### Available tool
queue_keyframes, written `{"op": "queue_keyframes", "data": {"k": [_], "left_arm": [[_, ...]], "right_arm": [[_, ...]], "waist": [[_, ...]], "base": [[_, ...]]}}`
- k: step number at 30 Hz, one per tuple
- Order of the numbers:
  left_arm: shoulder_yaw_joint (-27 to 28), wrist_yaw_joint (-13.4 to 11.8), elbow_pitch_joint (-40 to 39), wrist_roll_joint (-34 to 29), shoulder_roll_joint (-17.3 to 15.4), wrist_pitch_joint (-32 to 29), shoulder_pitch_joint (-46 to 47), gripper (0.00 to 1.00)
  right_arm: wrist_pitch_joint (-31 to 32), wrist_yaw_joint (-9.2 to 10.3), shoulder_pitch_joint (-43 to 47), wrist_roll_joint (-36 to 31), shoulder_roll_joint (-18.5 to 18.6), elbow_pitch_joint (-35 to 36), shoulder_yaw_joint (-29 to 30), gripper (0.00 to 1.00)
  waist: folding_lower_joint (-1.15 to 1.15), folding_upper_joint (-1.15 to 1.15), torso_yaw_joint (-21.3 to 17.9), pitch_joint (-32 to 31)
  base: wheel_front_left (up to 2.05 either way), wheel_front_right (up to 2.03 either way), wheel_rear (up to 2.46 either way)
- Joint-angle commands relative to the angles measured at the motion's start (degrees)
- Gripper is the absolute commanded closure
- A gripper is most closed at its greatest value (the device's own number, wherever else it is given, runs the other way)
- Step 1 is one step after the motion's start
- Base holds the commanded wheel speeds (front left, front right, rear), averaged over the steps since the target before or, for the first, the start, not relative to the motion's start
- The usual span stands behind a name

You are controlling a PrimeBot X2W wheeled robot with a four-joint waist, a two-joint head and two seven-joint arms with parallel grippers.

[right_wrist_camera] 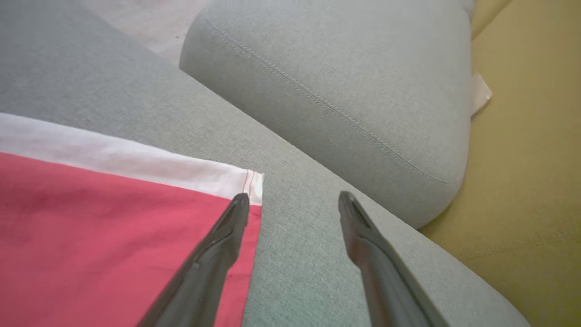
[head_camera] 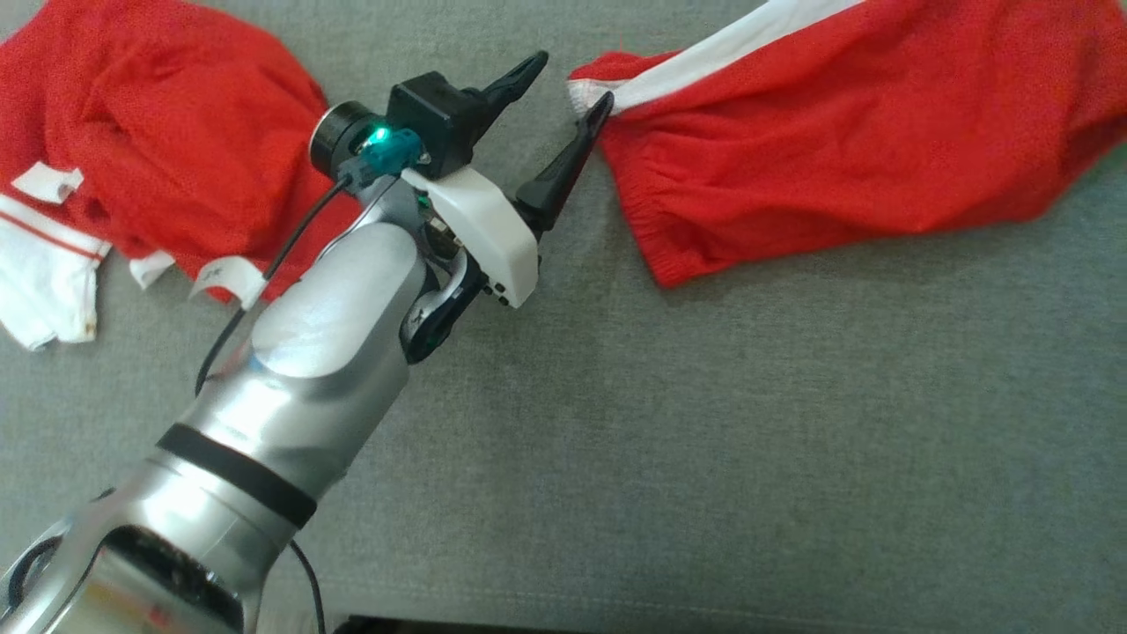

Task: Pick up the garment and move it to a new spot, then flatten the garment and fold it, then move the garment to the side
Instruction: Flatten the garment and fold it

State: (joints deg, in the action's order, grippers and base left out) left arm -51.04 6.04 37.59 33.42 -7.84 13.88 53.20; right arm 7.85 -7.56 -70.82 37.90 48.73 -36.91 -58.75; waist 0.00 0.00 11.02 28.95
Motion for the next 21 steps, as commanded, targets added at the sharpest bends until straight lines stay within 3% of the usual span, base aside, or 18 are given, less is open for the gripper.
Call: {"op": "queue_keyframes", "data": {"k": [1,6,10,15,21], "left_arm": [[2.2,-0.4,-0.9,-0.1,-1.6,0.7,1.2,0.00],[2.4,-1.1,-0.5,-1.0,-2.9,0.9,-0.5,0.00],[4.9,-2.6,-1.8,-0.5,-3.9,1.1,-3.5,0.00],[12.0,-6.0,-7.6,-0.5,-5.3,1.1,-9.3,0.00],[22.0,-9.2,-16.4,-2.6,-4.9,1.1,-18.1,0.00]], "right_arm": [[-1.4,0.08,2.2,1.3,0.2,-0.2,0.6,0.00],[-5.1,0.08,5.3,4.1,-2.2,-2.0,1.2,0.00],[-10.1,0.08,8.3,7.5,-4.7,-3.5,5.1,0.00],[-18.9,0.08,11.9,5.3,-7.0,-2.9,7.7,0.00],[-22.7,0.08,18.8,6.0,-12.0,-1.4,19.1,0.00]], "waist": [[0.00,0.00,-1.1,-1.5],[0.00,0.00,-3.8,-4.9],[0.00,0.00,-6.2,-8.3],[0.00,0.00,-8.9,-12.3],[0.00,0.00,-10.4,-16.5]], "base": [[0.00,0.00,0.00],[0.00,0.00,0.00],[0.00,0.00,0.00],[0.00,0.00,0.00],[0.00,0.00,0.00]]}}
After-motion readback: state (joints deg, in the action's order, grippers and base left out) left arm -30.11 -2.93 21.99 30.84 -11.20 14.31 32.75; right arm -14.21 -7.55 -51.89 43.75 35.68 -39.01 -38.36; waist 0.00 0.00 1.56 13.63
